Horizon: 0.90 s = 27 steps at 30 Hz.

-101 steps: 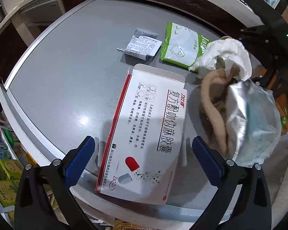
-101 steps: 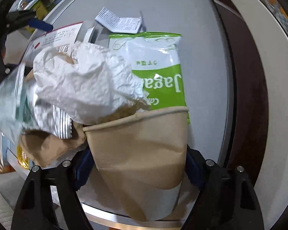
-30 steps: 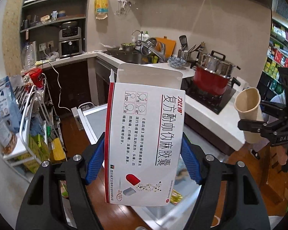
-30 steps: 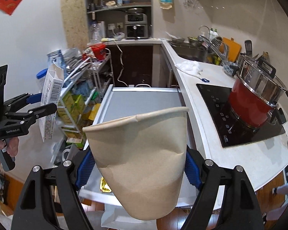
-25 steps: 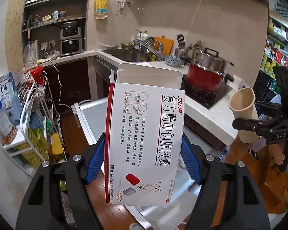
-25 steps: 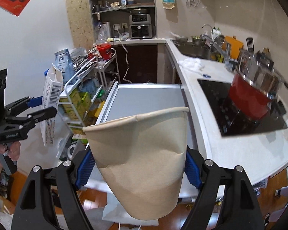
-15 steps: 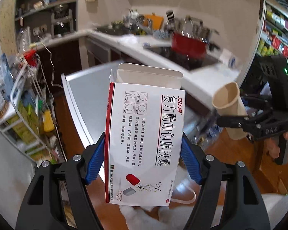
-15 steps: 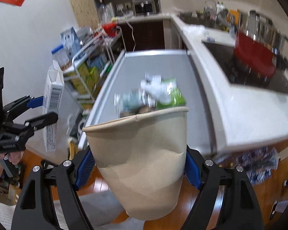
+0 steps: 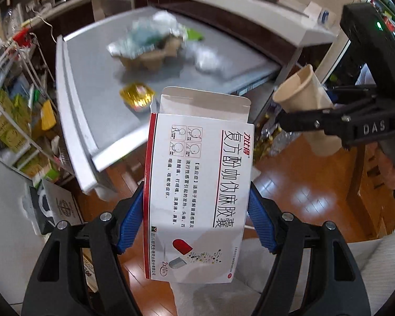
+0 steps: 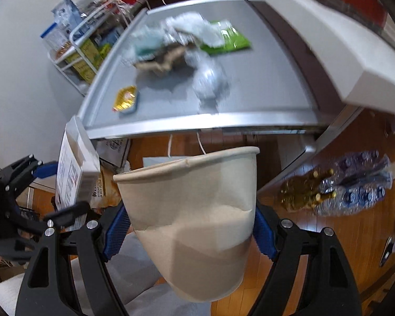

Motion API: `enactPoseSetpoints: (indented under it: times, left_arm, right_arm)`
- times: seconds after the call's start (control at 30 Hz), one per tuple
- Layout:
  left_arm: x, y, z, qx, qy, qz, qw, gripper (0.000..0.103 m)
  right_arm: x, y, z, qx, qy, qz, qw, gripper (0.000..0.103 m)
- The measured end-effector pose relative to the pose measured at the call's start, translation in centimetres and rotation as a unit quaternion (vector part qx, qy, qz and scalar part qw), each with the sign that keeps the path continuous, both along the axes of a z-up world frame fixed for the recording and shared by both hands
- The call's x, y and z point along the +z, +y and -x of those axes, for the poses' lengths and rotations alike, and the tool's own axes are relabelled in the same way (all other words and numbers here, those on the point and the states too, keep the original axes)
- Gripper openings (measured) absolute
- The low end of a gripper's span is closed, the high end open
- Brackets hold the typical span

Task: Collect trash
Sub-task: 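Lift the box with left tool while right tool carries the cup toward the paper bag, then open left tool over the paper bag while right tool drops the cup in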

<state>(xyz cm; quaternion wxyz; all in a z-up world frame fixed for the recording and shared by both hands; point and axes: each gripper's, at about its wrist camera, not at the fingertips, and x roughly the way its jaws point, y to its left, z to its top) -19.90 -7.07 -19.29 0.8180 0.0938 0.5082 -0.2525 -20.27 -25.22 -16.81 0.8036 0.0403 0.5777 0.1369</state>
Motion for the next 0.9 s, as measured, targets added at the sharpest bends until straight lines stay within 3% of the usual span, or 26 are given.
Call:
enactPoseSetpoints:
  times: [0.5,0.9]
  left_arm:
    - [-6.5,-1.9,-1.9,-0.013,0.035,-0.044,0.9983,0.073]
    - [-7.5,-3.0,-2.8,-0.014,0.048,-0.055,0.9972,0.073]
  right_arm:
    - [-5.9,0.6,-2.6,-0.019,0.048,-0.010,0.999,0.078]
    - [-7.7,0.4,-4.1,-0.028,0.070,-0.024,0.997,0.080]
